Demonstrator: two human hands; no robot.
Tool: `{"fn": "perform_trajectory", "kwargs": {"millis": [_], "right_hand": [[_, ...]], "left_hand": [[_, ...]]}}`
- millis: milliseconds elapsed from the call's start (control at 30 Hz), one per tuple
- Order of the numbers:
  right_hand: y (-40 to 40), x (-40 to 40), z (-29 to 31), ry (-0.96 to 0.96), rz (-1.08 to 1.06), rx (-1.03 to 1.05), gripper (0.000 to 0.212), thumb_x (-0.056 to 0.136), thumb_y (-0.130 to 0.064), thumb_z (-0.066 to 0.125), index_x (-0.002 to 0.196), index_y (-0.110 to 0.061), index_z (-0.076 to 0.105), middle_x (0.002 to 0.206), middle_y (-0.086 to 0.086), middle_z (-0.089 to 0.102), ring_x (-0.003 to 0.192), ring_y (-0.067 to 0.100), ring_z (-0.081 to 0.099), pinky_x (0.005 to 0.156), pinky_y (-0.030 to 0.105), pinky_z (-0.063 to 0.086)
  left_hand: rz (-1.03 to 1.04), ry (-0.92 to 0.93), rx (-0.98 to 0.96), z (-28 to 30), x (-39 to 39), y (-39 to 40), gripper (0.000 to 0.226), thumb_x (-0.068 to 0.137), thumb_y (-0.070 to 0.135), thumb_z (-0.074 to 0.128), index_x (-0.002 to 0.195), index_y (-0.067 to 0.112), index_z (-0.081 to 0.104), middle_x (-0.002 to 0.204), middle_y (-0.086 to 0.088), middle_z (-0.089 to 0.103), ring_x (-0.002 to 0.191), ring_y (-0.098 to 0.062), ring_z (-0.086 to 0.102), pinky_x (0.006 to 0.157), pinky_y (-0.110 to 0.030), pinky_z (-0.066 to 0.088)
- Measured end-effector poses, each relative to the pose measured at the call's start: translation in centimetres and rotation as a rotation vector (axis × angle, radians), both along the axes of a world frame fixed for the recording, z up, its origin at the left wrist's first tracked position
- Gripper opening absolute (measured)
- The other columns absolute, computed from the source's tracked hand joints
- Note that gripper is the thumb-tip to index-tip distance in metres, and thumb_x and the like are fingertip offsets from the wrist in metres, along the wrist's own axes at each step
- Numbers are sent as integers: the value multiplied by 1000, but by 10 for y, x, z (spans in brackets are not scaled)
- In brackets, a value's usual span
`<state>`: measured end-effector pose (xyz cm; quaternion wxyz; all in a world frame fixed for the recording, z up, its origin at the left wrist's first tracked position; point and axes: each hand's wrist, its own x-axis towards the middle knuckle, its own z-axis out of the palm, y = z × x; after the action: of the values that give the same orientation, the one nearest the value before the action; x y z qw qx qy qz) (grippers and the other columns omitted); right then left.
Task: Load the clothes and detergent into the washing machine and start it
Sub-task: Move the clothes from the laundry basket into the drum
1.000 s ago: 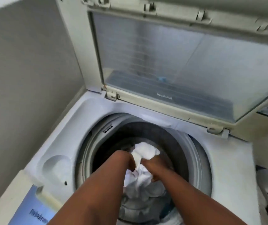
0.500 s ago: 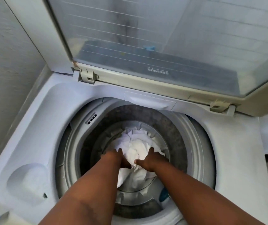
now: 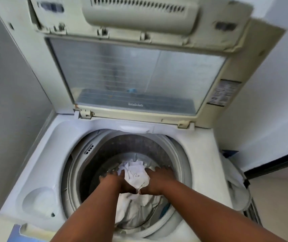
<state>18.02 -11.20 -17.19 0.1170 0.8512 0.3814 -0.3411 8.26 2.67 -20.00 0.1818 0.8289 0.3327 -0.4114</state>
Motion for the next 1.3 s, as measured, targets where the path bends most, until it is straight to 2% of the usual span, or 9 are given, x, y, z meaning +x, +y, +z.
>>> {"fn": "perform_trajectory", "kwargs": {"millis": [233, 333, 467, 500, 600, 733, 833, 1067, 1300], "right_hand": [[-41, 14, 89, -179, 20, 156, 101, 73, -76, 53, 153, -29, 12, 160, 17, 14, 146, 40, 4, 117, 53, -2], [-66, 18, 126, -216, 47, 213, 101, 75, -75, 52, 154, -29, 8, 161, 17, 5, 147, 40, -6, 118, 52, -8], [-116, 30, 157, -248, 76, 299, 99, 78, -73, 52, 154, -30, 5, 162, 15, -1, 147, 39, -12, 116, 52, -10], [-136, 36, 163, -251, 88, 304, 100, 77, -74, 52, 154, -31, 4, 162, 14, -2, 146, 39, -13, 116, 52, -10], [-190, 59, 175, -285, 68, 339, 99, 76, -75, 51, 153, -33, 5, 162, 14, -1, 147, 38, -10, 116, 52, -9], [-263, 97, 181, -292, -48, 351, 99, 72, -72, 54, 152, -35, 10, 162, 14, 4, 147, 38, -8, 117, 52, -6], [-313, 123, 183, -254, -100, 331, 95, 78, -70, 51, 153, -31, 7, 161, 15, 4, 147, 40, -9, 118, 52, -5], [-374, 178, 151, -220, -198, 330, 93, 79, -72, 49, 153, -34, 6, 162, 12, 2, 146, 38, -13, 118, 51, -6], [-392, 235, 94, -150, -239, 228, 97, 77, -76, 49, 153, -35, 6, 162, 9, 1, 147, 36, -14, 118, 50, -6]], "left_hand": [[-3, -69, 90, 97, 15, -25, 128, 56, 92, 47, 151, 30, -12, 160, -11, -14, 147, -37, -8, 117, -57, 4], [14, -140, 132, 145, 21, -54, 126, 57, 92, 48, 151, 33, -12, 160, -8, -12, 147, -34, -6, 118, -57, 4], [24, -345, 150, 189, 32, -102, 103, 77, 77, 48, 153, 26, 2, 162, -7, 2, 148, -29, 6, 119, -46, 10], [53, -381, 167, 194, 36, -120, 107, 74, 81, 47, 153, 27, 0, 162, -7, -1, 148, -30, 4, 119, -50, 8], [64, -469, 211, 199, 58, -182, 116, 66, 88, 45, 152, 29, -7, 160, -6, -16, 147, -34, -12, 116, -58, 1], [-37, -559, 216, 204, 99, -264, 112, 69, 85, 47, 152, 32, -6, 160, -1, -18, 147, -27, -14, 118, -54, 2], [-106, -559, 221, 200, 124, -303, 110, 70, 84, 46, 152, 33, -7, 160, -1, -16, 148, -25, -14, 119, -50, 0], [-125, -513, 171, 172, 174, -345, 114, 69, 83, 47, 152, 30, -9, 160, -2, -17, 147, -26, -14, 120, -48, -2], [-200, -415, 61, 103, 246, -366, 115, 70, 84, 46, 152, 28, -11, 160, -6, -17, 147, -28, -13, 119, -48, -2]]}}
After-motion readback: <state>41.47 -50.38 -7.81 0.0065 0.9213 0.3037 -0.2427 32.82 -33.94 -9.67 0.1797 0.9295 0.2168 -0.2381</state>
